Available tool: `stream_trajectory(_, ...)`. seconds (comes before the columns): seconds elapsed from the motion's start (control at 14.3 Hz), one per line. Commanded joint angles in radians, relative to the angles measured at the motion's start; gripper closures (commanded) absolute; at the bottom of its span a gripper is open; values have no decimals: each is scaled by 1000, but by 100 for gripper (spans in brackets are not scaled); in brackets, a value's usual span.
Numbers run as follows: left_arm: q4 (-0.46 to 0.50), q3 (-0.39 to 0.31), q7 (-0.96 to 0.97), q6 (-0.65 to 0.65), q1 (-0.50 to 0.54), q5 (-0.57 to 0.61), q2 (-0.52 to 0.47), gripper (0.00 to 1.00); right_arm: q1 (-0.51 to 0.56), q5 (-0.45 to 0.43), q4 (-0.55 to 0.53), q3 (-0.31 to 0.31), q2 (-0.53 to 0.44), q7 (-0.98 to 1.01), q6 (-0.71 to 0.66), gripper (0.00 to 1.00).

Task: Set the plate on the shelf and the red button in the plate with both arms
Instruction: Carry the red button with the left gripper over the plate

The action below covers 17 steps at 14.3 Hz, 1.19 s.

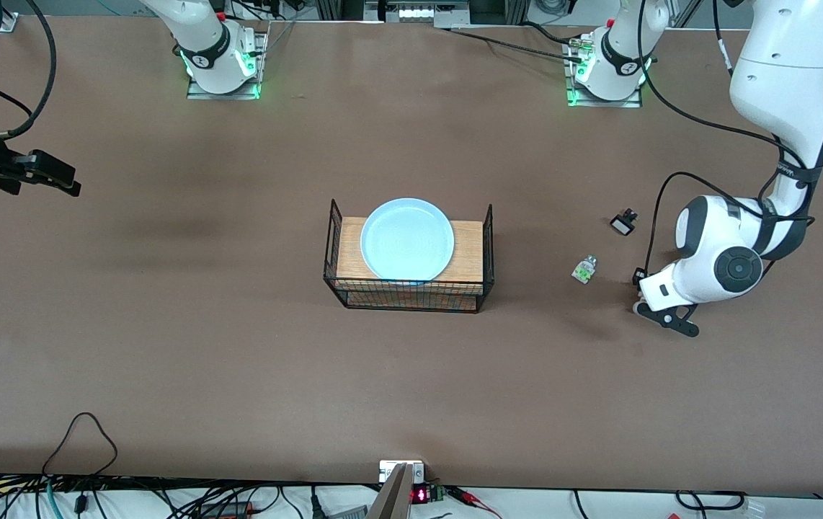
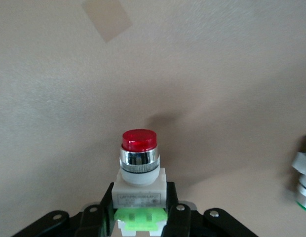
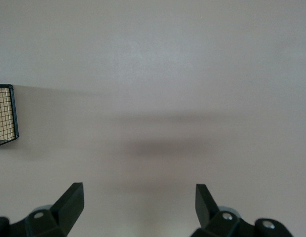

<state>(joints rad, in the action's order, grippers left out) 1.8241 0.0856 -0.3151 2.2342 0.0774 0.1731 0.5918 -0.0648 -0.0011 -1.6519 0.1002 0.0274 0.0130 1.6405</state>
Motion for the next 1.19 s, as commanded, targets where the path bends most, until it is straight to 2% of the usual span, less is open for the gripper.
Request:
stream_trajectory(0.0, -78, 28, -13, -173, -2, 20, -79, 88, 3, -5, 15, -8, -4, 15, -21, 0)
stream_trajectory(0.14, -161, 60, -12, -290, -1, 17, -115, 89, 2, -7, 15, -8, -3, 15, -19, 0)
stream_trajectory(0.42, -389, 166, 19, -591, 1, -13, -122, 89, 0, -5, 15, -11, -4, 10, -21, 0)
stream_trajectory(0.56, -472, 175, 40, -701, -1, -61, -122, 89, 2, -5, 15, -10, -4, 12, -21, 0)
stream_trajectory(0.7, -500, 180, 65, -774, -2, -160, -128, 89, 0, -5, 15, -10, -4, 12, -21, 0)
stream_trajectory(0.84, -522, 180, 137, -780, -19, -259, -161, 89, 0, -5, 15, -10, -4, 13, -21, 0)
stream_trajectory(1.12, -526, 181, 356, -781, -149, -296, -205, 89, 0, -5, 15, -11, -4, 13, -21, 0)
